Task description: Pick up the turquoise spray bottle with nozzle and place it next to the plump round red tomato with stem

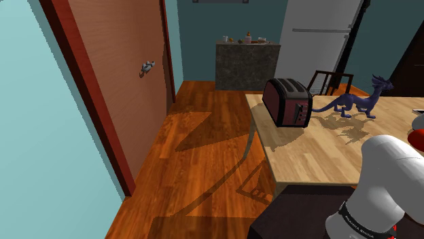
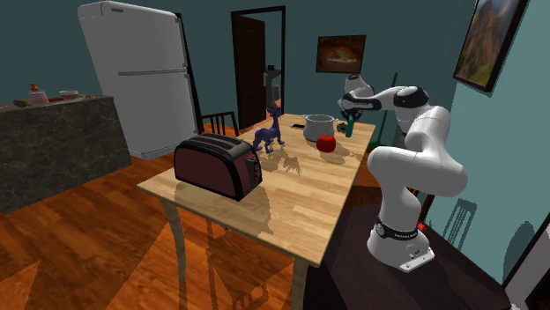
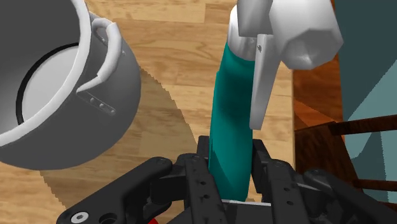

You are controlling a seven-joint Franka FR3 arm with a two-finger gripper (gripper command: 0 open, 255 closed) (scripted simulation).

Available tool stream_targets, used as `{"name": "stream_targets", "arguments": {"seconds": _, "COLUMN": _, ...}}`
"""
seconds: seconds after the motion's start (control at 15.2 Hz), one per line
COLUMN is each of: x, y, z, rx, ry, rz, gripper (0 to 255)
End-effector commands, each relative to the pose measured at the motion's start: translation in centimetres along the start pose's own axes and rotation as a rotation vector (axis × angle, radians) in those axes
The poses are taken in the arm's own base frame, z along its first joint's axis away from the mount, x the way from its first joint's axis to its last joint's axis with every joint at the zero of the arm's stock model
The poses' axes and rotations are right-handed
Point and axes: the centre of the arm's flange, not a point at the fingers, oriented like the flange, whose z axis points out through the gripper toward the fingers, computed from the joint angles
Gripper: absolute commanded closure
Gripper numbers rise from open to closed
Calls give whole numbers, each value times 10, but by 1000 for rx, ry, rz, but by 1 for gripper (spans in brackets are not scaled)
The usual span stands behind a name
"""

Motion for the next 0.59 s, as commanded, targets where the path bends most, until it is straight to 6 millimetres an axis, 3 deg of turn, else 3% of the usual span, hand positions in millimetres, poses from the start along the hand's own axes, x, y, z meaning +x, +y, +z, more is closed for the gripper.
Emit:
{"name": "stream_targets", "arguments": {"seconds": 0.0, "x": 6, "y": 0, "z": 9, "rx": 0, "ry": 0, "rz": 0, "gripper": 255}}
{"name": "stream_targets", "arguments": {"seconds": 0.53, "x": 27, "y": 0, "z": 46, "rx": 0, "ry": 0, "rz": 0, "gripper": 255}}
